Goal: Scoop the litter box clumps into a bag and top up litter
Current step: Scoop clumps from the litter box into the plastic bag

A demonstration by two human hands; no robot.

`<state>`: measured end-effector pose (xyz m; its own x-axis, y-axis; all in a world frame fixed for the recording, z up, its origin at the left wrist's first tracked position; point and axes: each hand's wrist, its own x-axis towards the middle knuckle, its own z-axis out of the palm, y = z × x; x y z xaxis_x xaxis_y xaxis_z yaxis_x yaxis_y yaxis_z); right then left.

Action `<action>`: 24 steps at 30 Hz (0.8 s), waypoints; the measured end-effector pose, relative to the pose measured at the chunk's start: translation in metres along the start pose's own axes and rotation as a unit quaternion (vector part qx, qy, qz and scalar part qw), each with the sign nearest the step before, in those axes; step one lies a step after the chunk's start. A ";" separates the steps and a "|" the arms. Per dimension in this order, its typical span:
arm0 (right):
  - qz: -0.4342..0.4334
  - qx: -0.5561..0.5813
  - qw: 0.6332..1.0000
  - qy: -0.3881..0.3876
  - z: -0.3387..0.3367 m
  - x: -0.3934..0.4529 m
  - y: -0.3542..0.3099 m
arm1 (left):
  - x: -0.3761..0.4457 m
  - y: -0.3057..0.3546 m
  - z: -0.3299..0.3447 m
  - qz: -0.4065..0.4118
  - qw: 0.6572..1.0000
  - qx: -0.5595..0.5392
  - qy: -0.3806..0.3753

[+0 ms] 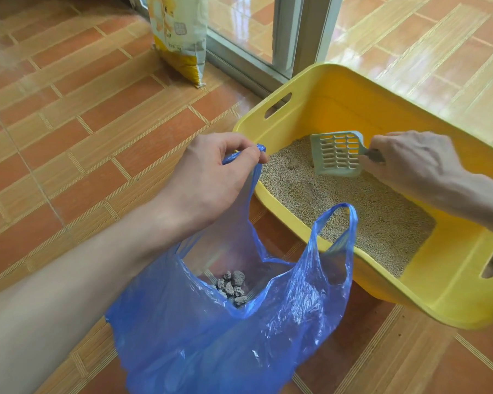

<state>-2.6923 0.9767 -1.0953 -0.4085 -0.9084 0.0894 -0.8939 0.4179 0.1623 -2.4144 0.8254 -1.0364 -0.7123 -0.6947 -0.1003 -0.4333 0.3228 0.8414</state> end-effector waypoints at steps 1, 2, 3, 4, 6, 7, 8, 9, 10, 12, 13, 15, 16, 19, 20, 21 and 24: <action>-0.014 -0.013 1.000 0.008 0.006 0.006 -0.002 | 0.000 0.000 0.000 0.000 1.000 0.001 -0.001; -0.032 -0.028 0.999 0.017 0.010 0.011 -0.005 | 0.000 0.000 0.000 0.000 1.000 0.002 -0.001; -0.055 -0.042 0.997 0.025 0.012 0.017 -0.009 | 0.000 0.000 0.000 0.002 1.000 0.002 -0.001; -0.075 -0.054 0.995 0.028 0.012 0.022 -0.014 | -0.001 0.000 0.000 0.003 1.000 0.003 -0.003; -0.100 -0.088 0.991 0.022 0.013 0.032 -0.027 | -0.002 0.001 0.000 0.003 1.000 0.002 -0.006; -0.105 -0.107 0.989 0.014 0.013 0.036 -0.034 | -0.002 0.002 0.000 0.002 1.000 0.000 -0.007; -0.109 -0.123 0.986 0.005 0.013 0.040 -0.040 | -0.002 0.002 0.001 0.000 1.000 -0.002 -0.009; -0.114 -0.137 0.984 -0.006 0.013 0.043 -0.046 | -0.002 0.003 0.001 -0.001 1.000 -0.004 -0.009; -0.120 -0.147 0.982 -0.015 0.012 0.045 -0.052 | -0.002 0.003 0.001 -0.001 1.000 -0.005 -0.009; -0.133 -0.155 0.978 -0.031 0.011 0.046 -0.061 | -0.002 0.003 0.000 0.000 1.000 -0.006 -0.009; -0.141 -0.155 0.977 -0.039 0.010 0.047 -0.064 | -0.002 0.002 0.000 0.002 1.000 -0.004 -0.009; -0.160 -0.155 0.973 -0.055 0.009 0.047 -0.069 | -0.003 0.002 0.000 0.004 1.000 0.001 -0.011; -0.169 -0.151 0.972 -0.063 0.007 0.047 -0.070 | -0.003 0.002 0.000 0.004 1.000 0.002 -0.013; -0.193 -0.140 0.967 -0.086 0.003 0.043 -0.069 | -0.003 0.003 -0.001 0.002 1.000 0.002 -0.013; -0.198 -0.138 0.966 -0.090 0.002 0.039 -0.068 | -0.003 0.003 -0.001 0.001 1.000 -0.001 -0.011; -0.201 -0.136 0.965 -0.095 0.002 0.035 -0.067 | -0.003 0.003 -0.001 0.000 1.000 -0.004 -0.010; -0.211 -0.120 0.964 -0.109 0.001 0.017 -0.065 | -0.002 0.001 -0.001 -0.002 1.000 -0.013 -0.011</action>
<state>-2.6415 0.9337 -1.1056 -0.0697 -0.9687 -0.2383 -0.9309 -0.0227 0.3645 -2.4130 0.8262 -1.0347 -0.7231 -0.6812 -0.1144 -0.4207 0.3031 0.8551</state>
